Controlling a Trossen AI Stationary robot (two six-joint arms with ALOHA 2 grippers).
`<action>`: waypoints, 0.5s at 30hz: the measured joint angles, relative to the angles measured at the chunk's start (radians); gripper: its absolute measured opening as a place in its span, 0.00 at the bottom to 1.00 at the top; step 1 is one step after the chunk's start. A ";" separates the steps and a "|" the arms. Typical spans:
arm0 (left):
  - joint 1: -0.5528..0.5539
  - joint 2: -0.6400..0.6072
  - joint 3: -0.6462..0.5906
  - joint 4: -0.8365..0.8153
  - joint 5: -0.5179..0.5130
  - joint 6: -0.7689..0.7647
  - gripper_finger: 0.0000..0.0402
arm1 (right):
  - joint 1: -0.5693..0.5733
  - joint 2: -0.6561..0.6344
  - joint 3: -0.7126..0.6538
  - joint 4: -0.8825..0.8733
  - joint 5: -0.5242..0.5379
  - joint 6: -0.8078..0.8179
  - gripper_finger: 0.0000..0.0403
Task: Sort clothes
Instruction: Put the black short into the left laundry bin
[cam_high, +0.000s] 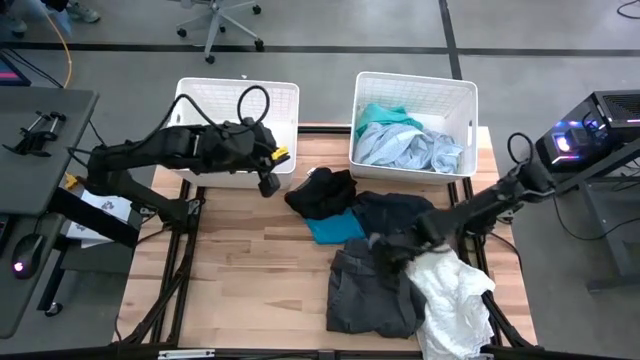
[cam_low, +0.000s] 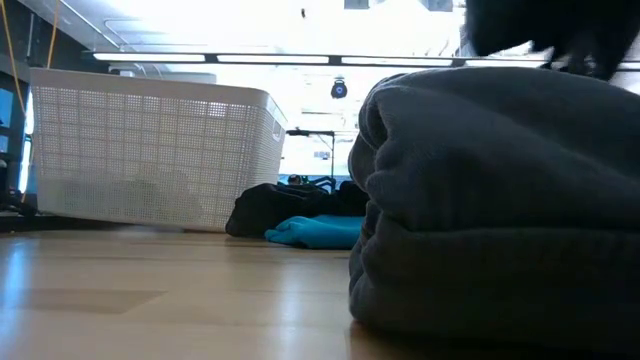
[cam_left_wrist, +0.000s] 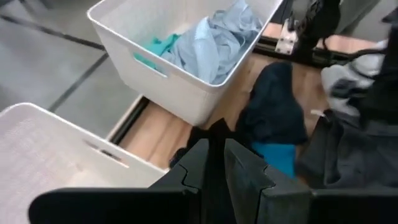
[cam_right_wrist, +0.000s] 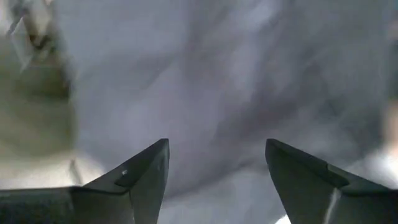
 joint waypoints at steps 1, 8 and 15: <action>0.000 0.001 -0.012 0.021 0.015 -0.001 0.10 | -0.024 0.011 0.003 0.003 0.023 -0.026 0.63; 0.000 0.002 -0.077 0.061 0.101 -0.069 0.10 | -0.067 0.111 0.005 0.081 0.002 -0.339 0.59; -0.001 0.003 -0.091 0.062 0.177 -0.143 0.10 | 0.080 0.318 0.010 0.238 0.067 -0.486 0.52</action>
